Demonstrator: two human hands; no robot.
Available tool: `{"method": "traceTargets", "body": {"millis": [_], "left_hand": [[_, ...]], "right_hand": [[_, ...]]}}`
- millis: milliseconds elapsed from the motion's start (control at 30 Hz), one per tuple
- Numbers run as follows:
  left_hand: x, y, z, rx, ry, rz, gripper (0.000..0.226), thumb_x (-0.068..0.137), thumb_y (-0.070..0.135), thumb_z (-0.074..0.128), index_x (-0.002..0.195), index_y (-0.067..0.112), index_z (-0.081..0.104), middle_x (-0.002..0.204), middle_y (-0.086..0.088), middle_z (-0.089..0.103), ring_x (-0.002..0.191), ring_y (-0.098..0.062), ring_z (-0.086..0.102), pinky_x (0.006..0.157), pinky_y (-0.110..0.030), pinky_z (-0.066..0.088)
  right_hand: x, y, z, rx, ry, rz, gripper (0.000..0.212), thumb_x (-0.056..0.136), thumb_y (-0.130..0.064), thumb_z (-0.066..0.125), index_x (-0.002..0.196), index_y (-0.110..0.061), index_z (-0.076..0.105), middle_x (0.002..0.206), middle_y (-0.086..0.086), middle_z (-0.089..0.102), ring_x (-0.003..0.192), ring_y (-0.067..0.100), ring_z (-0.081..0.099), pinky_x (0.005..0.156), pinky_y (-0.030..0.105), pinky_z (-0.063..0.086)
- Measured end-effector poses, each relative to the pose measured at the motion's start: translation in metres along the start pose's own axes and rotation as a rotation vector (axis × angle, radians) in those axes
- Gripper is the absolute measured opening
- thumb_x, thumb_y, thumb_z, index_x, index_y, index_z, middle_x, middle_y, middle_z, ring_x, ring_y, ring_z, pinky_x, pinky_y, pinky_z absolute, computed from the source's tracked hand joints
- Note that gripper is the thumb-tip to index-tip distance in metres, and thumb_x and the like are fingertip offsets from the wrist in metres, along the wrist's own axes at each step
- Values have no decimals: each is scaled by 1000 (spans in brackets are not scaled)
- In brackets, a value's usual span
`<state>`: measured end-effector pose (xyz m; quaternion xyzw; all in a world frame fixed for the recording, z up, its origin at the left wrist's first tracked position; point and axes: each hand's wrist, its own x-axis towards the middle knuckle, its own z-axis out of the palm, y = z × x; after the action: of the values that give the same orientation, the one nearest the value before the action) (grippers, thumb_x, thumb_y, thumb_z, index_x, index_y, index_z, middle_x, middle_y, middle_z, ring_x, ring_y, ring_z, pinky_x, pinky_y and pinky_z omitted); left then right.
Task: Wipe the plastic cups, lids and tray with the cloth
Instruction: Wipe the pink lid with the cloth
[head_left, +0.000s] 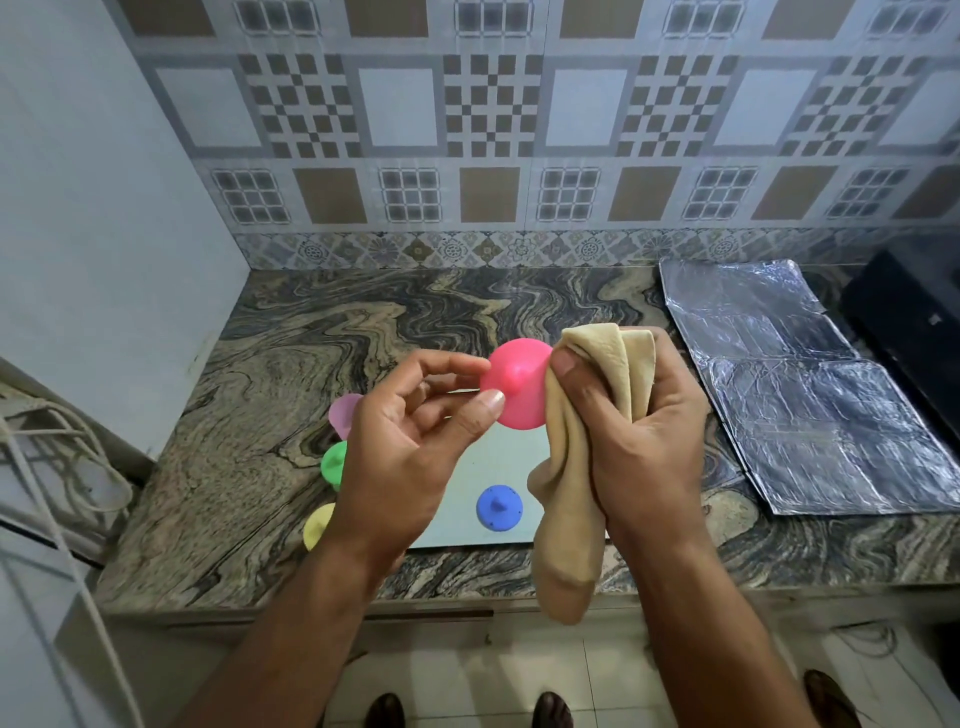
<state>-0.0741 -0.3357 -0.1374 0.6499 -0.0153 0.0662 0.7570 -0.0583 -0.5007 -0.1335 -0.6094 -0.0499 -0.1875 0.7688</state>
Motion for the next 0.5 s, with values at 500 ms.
{"method": "traceTargets", "body": {"millis": [500], "left_hand": [[26,-17,-54,320,234,114,13,85,10,85,93,15,77,87,9,80,83,-5,76,80,-21,60]], "right_hand": [[-17,14,5,-225,-64,3,16,91,-6,80,92,-4,65,80,11,69,70,13,62,67,29,54]]}}
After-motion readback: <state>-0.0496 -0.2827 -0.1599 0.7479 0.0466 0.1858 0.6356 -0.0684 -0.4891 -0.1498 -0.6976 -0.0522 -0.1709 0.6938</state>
